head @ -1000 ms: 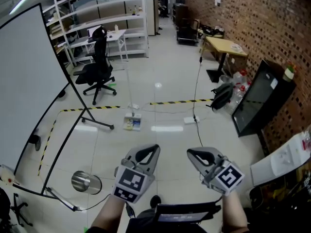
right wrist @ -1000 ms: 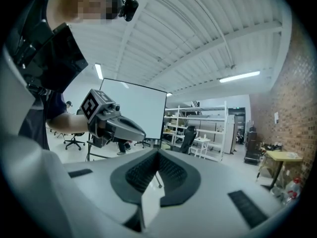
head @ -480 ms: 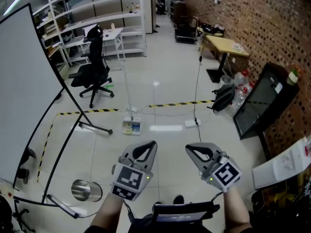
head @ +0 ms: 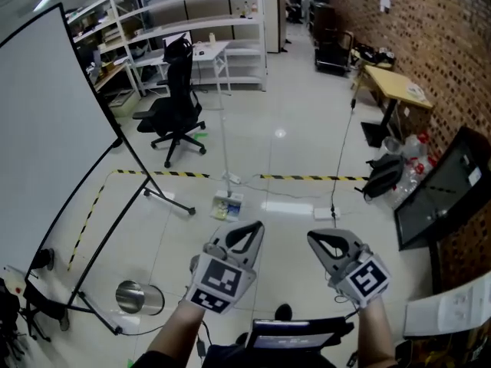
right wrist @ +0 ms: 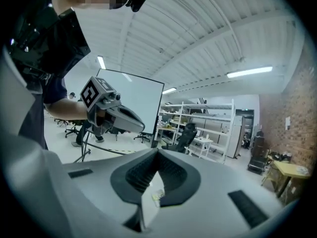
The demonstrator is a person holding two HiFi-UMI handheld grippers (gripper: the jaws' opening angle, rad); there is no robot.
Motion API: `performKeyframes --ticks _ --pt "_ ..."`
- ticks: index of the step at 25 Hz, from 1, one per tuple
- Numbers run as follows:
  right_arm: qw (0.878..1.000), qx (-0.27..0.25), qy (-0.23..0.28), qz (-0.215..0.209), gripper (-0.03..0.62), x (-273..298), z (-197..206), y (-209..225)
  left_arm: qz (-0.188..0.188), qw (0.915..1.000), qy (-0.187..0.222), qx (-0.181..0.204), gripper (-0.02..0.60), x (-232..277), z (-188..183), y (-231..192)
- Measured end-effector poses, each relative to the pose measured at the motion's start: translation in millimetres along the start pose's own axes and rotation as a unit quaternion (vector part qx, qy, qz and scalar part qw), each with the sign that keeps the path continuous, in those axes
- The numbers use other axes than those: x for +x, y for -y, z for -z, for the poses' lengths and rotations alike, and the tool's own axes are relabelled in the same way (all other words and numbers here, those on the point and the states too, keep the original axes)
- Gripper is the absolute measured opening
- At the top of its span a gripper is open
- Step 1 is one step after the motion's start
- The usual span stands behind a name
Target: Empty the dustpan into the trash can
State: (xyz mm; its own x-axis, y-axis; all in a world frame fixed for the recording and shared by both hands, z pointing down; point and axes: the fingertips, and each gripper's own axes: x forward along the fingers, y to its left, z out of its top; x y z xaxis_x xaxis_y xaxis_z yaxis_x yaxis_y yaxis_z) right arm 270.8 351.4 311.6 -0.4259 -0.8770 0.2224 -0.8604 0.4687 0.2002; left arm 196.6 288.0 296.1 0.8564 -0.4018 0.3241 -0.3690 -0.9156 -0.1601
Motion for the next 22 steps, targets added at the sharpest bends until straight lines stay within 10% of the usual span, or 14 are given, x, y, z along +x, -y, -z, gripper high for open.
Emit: performKeyframes --ticks 22 --pt "0.994 -0.005 0.053 -0.092 0.014 77 5 133 -0.084 0.996 -0.023 -0.02 0.002 123 -21 -73"
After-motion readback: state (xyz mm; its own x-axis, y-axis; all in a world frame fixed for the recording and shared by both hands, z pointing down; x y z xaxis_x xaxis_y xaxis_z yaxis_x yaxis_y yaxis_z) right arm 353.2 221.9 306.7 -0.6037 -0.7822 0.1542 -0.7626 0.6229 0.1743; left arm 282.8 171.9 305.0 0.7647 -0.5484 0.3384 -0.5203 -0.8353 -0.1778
